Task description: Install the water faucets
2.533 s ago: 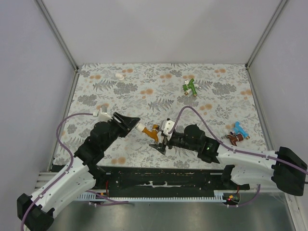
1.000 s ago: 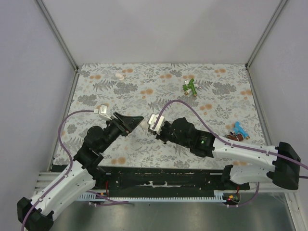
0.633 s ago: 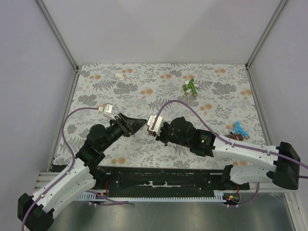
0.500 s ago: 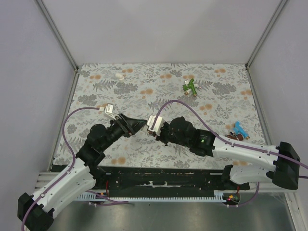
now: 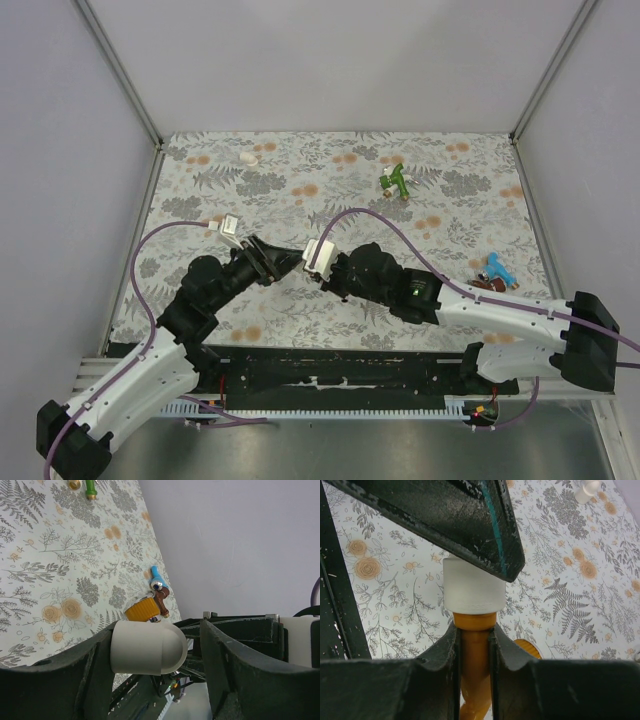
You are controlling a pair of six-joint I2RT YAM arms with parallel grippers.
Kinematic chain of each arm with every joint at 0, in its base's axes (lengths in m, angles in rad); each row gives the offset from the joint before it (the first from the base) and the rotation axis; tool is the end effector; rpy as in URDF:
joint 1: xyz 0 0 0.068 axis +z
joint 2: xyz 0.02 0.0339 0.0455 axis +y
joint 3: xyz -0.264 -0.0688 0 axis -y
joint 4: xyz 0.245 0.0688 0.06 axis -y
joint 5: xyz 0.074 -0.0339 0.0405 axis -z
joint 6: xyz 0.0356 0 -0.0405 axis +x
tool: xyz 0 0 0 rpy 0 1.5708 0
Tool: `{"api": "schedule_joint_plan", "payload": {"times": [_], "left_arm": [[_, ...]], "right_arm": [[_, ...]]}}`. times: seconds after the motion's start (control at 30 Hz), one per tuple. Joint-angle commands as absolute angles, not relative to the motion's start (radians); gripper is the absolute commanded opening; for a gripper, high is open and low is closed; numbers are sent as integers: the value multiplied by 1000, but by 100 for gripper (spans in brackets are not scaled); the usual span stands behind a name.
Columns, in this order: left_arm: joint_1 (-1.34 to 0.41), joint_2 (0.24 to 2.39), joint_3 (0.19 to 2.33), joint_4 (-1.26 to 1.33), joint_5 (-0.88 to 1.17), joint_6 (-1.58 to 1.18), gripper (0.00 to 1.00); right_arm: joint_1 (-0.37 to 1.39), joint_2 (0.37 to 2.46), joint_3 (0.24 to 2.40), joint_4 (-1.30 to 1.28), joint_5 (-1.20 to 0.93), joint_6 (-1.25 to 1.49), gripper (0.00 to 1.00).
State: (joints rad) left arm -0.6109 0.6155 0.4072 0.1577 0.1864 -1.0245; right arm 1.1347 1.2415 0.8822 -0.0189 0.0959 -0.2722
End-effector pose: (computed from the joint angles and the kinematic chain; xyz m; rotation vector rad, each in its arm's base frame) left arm 0.1317 -0.1003 0.2685 -0.2141 1.8033 -1.3701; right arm 0.1242 0.2585 0.2929 -1.2293 1.5488 0.4745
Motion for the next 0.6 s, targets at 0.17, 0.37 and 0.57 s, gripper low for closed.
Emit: {"api": "schedule_joint_plan", "payload": {"times": [0.17,0.37,0.57], "left_arm": [[-611,624,454,138,199,-1002,69],[-612,632,459,135,204,-993,69],[-611,634,460,140,212,-976,54]], "right_arm": [[1134,1243,920,74,121,-276,0],[1134,1252,931,57,109,-276,0],[1134,1261,939,37,97,-275,0]]}}
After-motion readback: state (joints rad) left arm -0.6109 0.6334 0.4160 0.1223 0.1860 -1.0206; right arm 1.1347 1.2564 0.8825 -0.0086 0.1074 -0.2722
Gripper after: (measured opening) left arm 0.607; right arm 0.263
